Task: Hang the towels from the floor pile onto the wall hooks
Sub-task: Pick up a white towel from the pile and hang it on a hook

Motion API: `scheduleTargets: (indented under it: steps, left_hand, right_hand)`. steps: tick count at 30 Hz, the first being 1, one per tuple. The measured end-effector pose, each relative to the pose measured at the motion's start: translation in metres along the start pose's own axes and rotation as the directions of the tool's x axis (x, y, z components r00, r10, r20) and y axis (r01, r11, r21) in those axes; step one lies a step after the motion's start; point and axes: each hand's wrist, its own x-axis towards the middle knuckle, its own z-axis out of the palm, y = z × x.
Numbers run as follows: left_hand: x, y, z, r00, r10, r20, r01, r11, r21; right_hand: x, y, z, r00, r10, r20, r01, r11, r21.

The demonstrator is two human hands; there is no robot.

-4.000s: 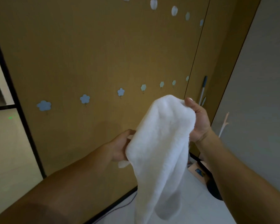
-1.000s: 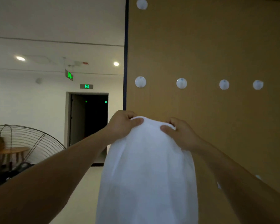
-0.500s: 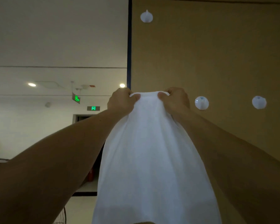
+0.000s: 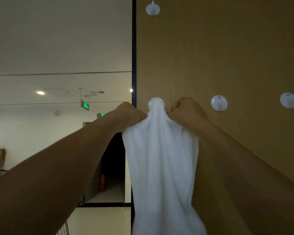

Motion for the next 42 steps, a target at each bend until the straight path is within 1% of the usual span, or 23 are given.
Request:
scheduleTargets:
  steps: [2,3,4,5,6,7,8,10,12,15,17,19,21,24,26,29,30,32,33,36,39,41,42]
  left_hand:
    - [-0.005,0.004,0.004,0.987,0.135,-0.085,-0.107,0.955,0.277]
    - [-0.008,0.006,0.007,0.947,0.27,-0.175,-0.166,0.876,0.454]
    - [-0.011,0.004,0.011,0.86,0.441,-0.258,-0.209,0.764,0.61]
    - [-0.016,0.003,0.014,0.739,0.611,-0.283,-0.242,0.633,0.736]
    - [-0.021,0.0,0.018,0.643,0.733,-0.222,-0.281,0.495,0.822]
    - [-0.025,-0.004,0.021,0.599,0.792,-0.117,-0.342,0.386,0.857]
    - [-0.028,-0.01,0.024,0.592,0.806,-0.027,-0.418,0.336,0.844]
    - [-0.034,-0.019,0.029,0.651,0.757,0.058,-0.521,0.389,0.76]
    - [-0.043,-0.025,0.032,0.647,0.761,0.031,-0.522,0.414,0.746]
    - [-0.055,-0.029,0.035,0.625,0.78,-0.03,-0.413,0.363,0.835]
    - [-0.059,-0.039,0.037,0.662,0.746,0.07,-0.461,0.333,0.823]
    - [-0.061,-0.053,0.04,0.765,0.608,0.213,-0.545,0.437,0.715]
    - [-0.068,-0.064,0.04,0.797,0.544,0.262,-0.578,0.564,0.59]
    - [-0.078,-0.07,0.038,0.816,0.538,0.211,-0.576,0.727,0.374]
    - [-0.077,-0.063,0.032,0.86,0.456,0.229,-0.505,0.827,0.246]
    - [-0.07,-0.036,0.022,0.937,0.349,-0.006,-0.348,0.936,0.06]
    - [-0.067,-0.026,0.021,0.946,0.316,-0.074,-0.316,0.949,-0.001]
    - [-0.066,-0.013,0.024,0.942,0.326,-0.082,-0.327,0.945,0.002]
    - [-0.067,-0.01,0.028,0.93,0.359,-0.078,-0.358,0.933,0.019]
    - [-0.069,-0.01,0.04,0.936,0.344,-0.074,-0.349,0.934,-0.074]
    - [-0.076,-0.016,0.04,0.976,0.211,0.048,-0.177,0.906,-0.385]
    - [-0.083,-0.022,0.034,0.974,0.131,0.184,0.012,0.783,-0.622]
    - [-0.086,-0.027,0.034,0.964,0.125,0.235,0.068,0.736,-0.673]
  right_hand:
    - [-0.007,0.0,0.01,0.982,-0.118,-0.145,0.093,0.981,-0.168]
    - [-0.011,0.001,0.014,0.944,-0.223,-0.243,0.161,0.954,-0.253]
    - [-0.016,0.003,0.019,0.889,-0.344,-0.303,0.243,0.914,-0.326]
    - [-0.021,0.005,0.022,0.837,-0.45,-0.312,0.333,0.871,-0.361]
    - [-0.027,0.008,0.027,0.804,-0.522,-0.286,0.423,0.839,-0.341]
    - [-0.033,0.011,0.031,0.794,-0.556,-0.245,0.499,0.827,-0.261]
    - [-0.039,0.012,0.034,0.807,-0.553,-0.206,0.532,0.833,-0.15]
    - [-0.045,0.013,0.037,0.853,-0.495,-0.164,0.5,0.866,-0.015]
    - [-0.045,0.012,0.035,0.854,-0.493,-0.163,0.469,0.867,-0.168]
    - [-0.046,0.012,0.021,0.852,-0.514,-0.101,0.405,0.768,-0.495]
    - [-0.047,0.016,0.016,0.89,-0.456,0.011,0.4,0.77,-0.496]
    - [-0.05,0.019,0.017,0.932,-0.351,0.093,0.358,0.845,-0.399]
    - [-0.054,0.02,0.02,0.955,-0.247,0.165,0.285,0.916,-0.281]
    - [-0.063,0.024,0.021,0.943,-0.181,0.28,0.234,0.957,-0.171]
    - [-0.068,0.023,0.018,0.92,-0.168,0.354,0.235,0.959,-0.155]
    - [-0.068,0.011,0.008,0.934,-0.159,0.321,0.208,0.97,-0.127]
    - [-0.068,0.005,0.007,0.956,-0.165,0.243,0.192,0.977,-0.089]
    - [-0.066,-0.005,0.009,0.982,-0.182,0.057,0.183,0.983,-0.028]
    - [-0.066,-0.008,0.013,0.979,-0.203,0.019,0.204,0.978,-0.037]
    - [-0.07,-0.01,0.03,0.971,-0.227,0.071,0.228,0.974,0.004]
    - [-0.081,-0.005,0.034,0.988,-0.094,0.123,0.05,0.945,0.323]
    - [-0.089,0.001,0.031,0.962,-0.023,0.271,-0.155,0.773,0.616]
    - [-0.093,0.005,0.03,0.949,-0.013,0.314,-0.216,0.699,0.682]
